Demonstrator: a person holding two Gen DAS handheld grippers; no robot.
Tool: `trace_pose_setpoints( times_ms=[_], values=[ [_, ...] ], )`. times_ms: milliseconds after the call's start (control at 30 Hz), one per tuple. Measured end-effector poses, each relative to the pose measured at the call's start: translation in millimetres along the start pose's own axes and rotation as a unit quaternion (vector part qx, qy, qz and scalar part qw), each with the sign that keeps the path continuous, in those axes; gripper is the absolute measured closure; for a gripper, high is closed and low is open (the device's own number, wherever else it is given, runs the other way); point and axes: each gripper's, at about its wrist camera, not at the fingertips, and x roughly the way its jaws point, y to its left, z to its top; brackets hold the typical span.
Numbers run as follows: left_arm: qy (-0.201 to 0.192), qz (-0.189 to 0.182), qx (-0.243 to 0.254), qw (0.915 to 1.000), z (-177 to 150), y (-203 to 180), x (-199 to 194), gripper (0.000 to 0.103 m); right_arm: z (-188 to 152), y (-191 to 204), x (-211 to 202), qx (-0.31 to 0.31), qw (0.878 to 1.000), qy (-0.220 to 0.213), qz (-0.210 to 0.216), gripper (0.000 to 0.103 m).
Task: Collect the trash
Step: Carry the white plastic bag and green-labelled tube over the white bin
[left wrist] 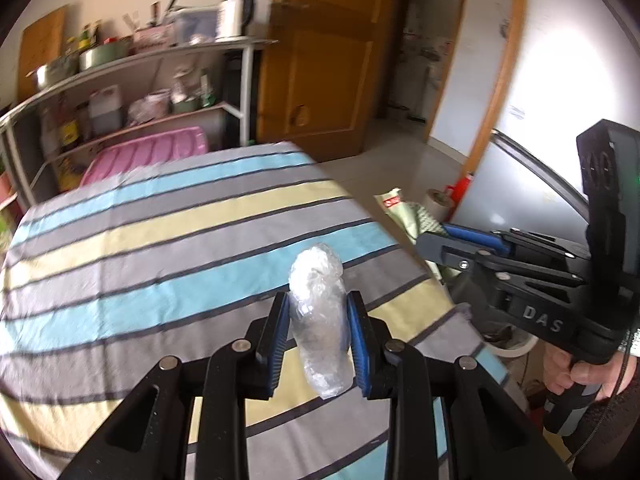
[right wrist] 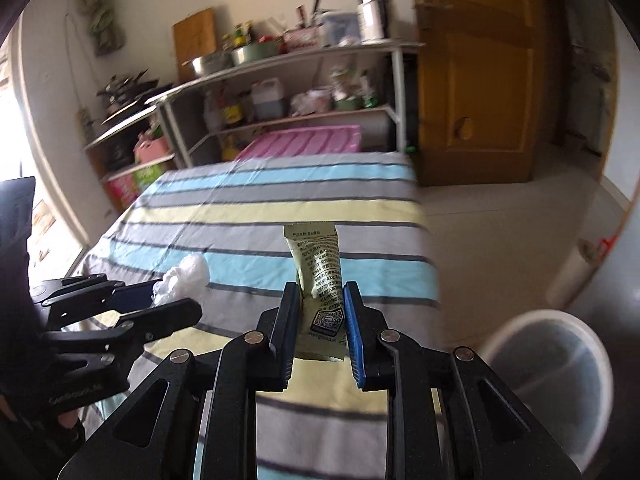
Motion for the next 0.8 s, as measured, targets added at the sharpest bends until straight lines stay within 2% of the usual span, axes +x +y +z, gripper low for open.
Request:
trace_pose_setpoints(
  times_ms=[233,500,800],
  values=[
    [-0.003,-0.046,0.049,0.9977,14,-57,11,0.073,-23,-45,-52,0.046,0.997,-0.022,-0.061,0.08],
    [0.011,-0.095,0.103,0.9901,21,-126,31,0.073,-49,-94,-89,0.094,0.988,-0.023,-0.124,0.08],
    [0.07,-0.136,0.133,0.9791,15,-182,80,0.073,-88,-152,-92,0.147,0.974,0.025,-0.173,0.079]
  ],
)
